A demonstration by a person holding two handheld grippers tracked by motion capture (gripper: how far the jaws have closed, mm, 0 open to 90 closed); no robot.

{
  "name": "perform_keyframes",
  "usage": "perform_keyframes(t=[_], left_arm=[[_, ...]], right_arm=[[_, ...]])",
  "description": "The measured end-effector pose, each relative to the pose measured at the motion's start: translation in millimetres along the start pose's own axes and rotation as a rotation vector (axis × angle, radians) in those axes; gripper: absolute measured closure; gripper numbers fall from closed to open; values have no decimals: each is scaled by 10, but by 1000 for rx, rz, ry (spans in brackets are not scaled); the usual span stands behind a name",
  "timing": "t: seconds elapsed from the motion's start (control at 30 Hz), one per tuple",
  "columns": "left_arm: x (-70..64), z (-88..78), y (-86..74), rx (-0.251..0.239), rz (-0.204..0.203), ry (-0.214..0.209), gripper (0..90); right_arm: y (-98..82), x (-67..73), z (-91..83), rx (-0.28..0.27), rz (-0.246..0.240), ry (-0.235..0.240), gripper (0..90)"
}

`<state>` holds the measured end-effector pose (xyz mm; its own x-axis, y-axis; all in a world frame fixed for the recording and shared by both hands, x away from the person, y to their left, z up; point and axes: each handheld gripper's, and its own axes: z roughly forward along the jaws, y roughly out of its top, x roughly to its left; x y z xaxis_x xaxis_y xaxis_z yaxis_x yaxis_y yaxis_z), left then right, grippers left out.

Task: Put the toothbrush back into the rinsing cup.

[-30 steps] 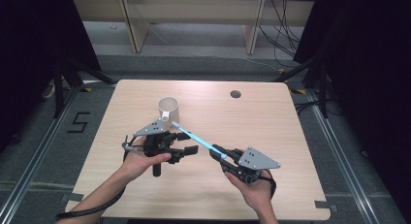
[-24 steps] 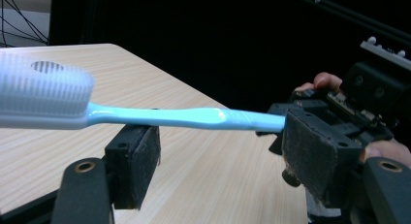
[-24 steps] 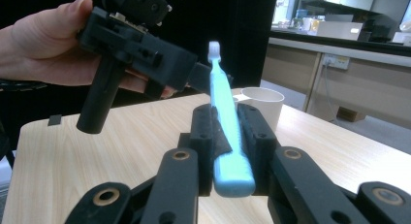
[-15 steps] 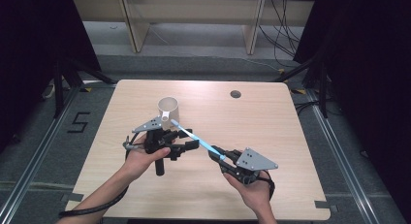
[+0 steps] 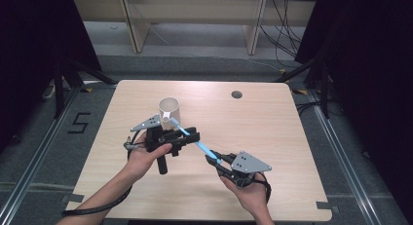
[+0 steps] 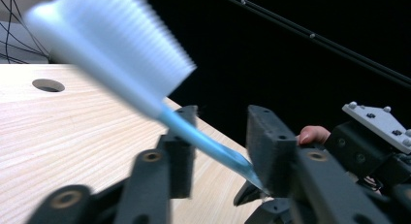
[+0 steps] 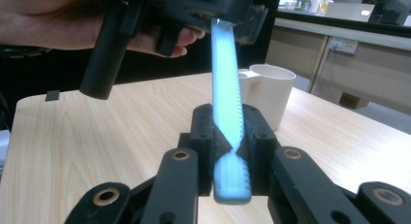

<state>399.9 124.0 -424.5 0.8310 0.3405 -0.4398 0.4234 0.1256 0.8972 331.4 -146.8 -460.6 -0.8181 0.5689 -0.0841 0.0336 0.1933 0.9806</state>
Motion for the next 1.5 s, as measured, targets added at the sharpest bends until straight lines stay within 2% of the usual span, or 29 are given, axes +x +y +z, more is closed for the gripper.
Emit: perform_keyframes(t=[0.1,0.23,0.33,0.37,0.4,0.47,0.5,0.53,0.57,0.63,0.67,0.7,0.73,0.83,0.87,0.9,0.93,0.97,1.03,1.07,1.1,1.13,1.17,1.2,1.23,1.33,1.37,1.47,1.5], left_arm=[[-28,10,6,-7,-11,-31,714],[-83,33,17,-5,-2,-62,761],[-113,56,21,-1,-10,-87,797],[-139,71,31,3,4,-102,809],[-154,75,35,6,12,-104,816],[-171,77,46,6,32,-102,831],[-179,74,57,7,50,-93,838],[-184,69,66,7,58,-84,842],[-183,68,72,6,64,-79,844],[-180,59,86,18,85,-51,845],[-180,59,86,18,85,-51,846],[-176,54,92,33,110,-22,846],[-176,51,95,43,124,-11,846],[-184,48,97,66,161,18,847],[-187,50,94,77,180,32,847],[-191,54,90,84,189,40,847],[-191,54,90,84,189,40,847],[-193,63,79,98,215,57,847],[-197,72,58,115,232,72,848],[-196,78,48,124,245,79,847],[-197,85,36,132,257,88,848],[-198,92,23,139,266,97,848],[-198,101,12,144,272,103,848],[-200,106,4,148,275,106,848],[-202,115,-6,153,282,110,847],[-207,127,-14,163,296,119,848],[-218,139,-23,167,302,125,848],[-228,167,-43,169,312,124,848],[-239,170,-46,180,315,130,848]], right_arm=[[-30,24,32,17,1,-8,786],[-76,47,83,39,-5,-9,784],[-97,64,104,55,12,-15,780],[-114,61,125,59,22,-3,761],[-115,47,124,63,5,-17,743],[-120,43,135,61,40,-6,696],[-119,51,125,73,67,-13,669],[-118,34,126,57,58,-27,642],[-114,16,113,67,48,-29,622],[-109,8,77,87,66,-53,589],[-111,-15,70,77,50,-62,578],[-106,-4,42,104,88,-54,575],[-103,-29,24,94,61,-67,571],[-75,-60,-28,86,54,-82,569],[-69,-41,-30,81,97,-73,569],[-37,-57,-59,82,73,-91,570],[-37,-57,-59,82,73,-91,570],[11,-57,-72,54,79,-96,574],[71,-62,-101,42,60,-114,583],[99,-40,-106,34,93,-96,588],[134,-48,-124,28,69,-112,593],[162,-28,-119,11,97,-93,596],[199,-29,-139,16,71,-114,602],[227,-13,-136,1,74,-116,610],[252,6,-145,11,96,-104,616],[349,30,-138,-26,78,-108,631],[370,49,-130,-30,97,-99,632],[477,79,-90,-42,103,-77,638],[503,71,-67,-60,77,-77,637]])
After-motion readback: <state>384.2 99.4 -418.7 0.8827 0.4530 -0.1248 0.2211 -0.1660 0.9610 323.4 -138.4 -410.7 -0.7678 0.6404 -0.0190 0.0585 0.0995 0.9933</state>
